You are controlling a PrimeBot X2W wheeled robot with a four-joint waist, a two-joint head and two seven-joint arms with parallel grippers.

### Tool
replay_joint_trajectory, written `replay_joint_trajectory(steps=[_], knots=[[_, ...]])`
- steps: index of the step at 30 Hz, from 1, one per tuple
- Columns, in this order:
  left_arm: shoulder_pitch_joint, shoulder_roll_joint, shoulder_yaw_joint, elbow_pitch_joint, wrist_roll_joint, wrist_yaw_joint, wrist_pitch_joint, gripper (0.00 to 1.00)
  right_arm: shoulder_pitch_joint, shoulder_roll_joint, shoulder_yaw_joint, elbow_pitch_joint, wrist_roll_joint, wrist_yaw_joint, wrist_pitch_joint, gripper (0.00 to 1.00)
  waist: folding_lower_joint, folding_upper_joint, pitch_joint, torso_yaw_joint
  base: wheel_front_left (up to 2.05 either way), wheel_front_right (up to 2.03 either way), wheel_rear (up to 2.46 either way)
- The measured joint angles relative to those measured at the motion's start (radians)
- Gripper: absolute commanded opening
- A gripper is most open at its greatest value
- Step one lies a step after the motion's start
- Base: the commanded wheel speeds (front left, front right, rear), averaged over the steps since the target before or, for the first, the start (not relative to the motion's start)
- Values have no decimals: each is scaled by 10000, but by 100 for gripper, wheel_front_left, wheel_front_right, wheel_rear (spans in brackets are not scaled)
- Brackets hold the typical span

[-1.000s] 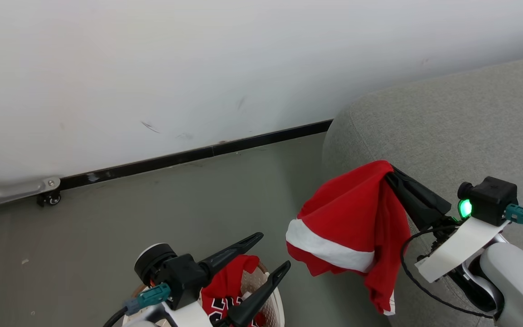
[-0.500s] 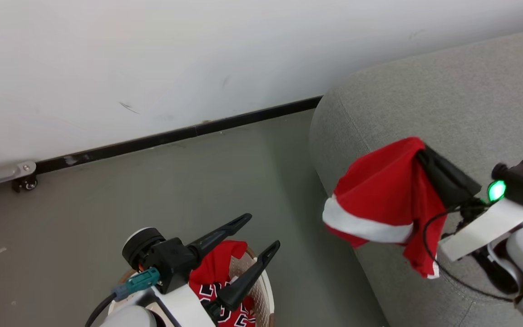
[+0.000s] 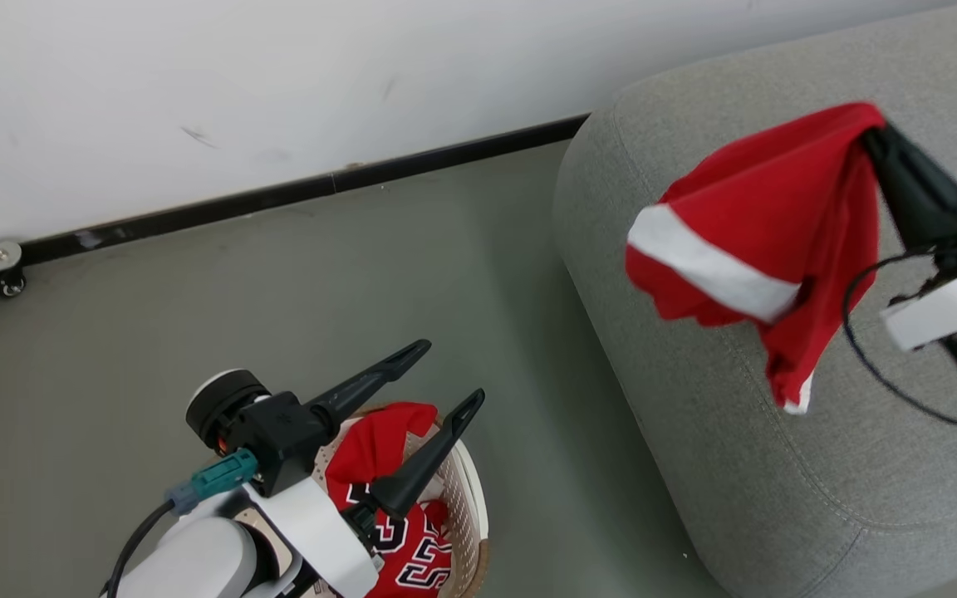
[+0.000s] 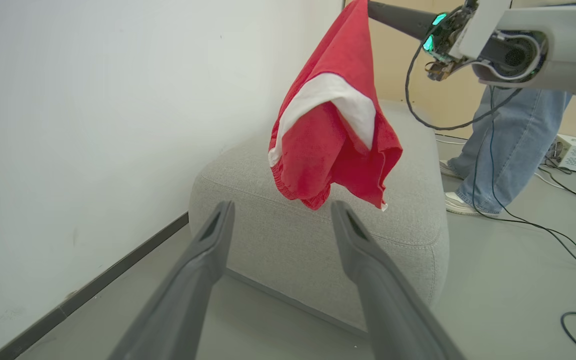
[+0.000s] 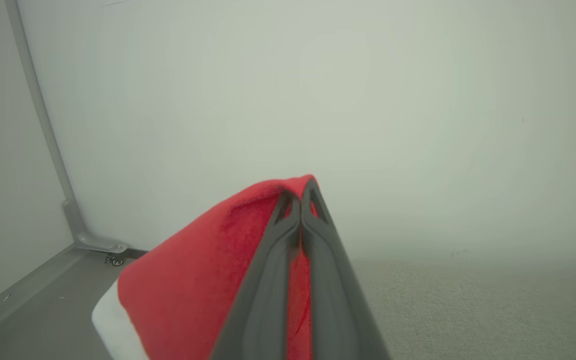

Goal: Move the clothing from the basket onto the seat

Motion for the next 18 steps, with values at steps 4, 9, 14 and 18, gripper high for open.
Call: replay_joint_trajectory(steps=[4,9,14,18], knots=[[-176,75,73,-71,13,0,17,100,-537,-123,-357,134,265,0,155,0,0,0,298,-33,0,0,0],[-390,217,182,-161,29,2,105,100,-1132,-393,-713,483,385,0,362,0,0,0,677,-66,0,0,0],[-579,276,318,-242,31,13,184,100,-1579,-541,-980,886,612,0,548,0,0,0,1054,-90,0,0,0],[-633,320,407,-332,98,15,192,100,-1880,-709,-1106,1156,652,0,642,0,0,0,1352,-99,0,0,0]])
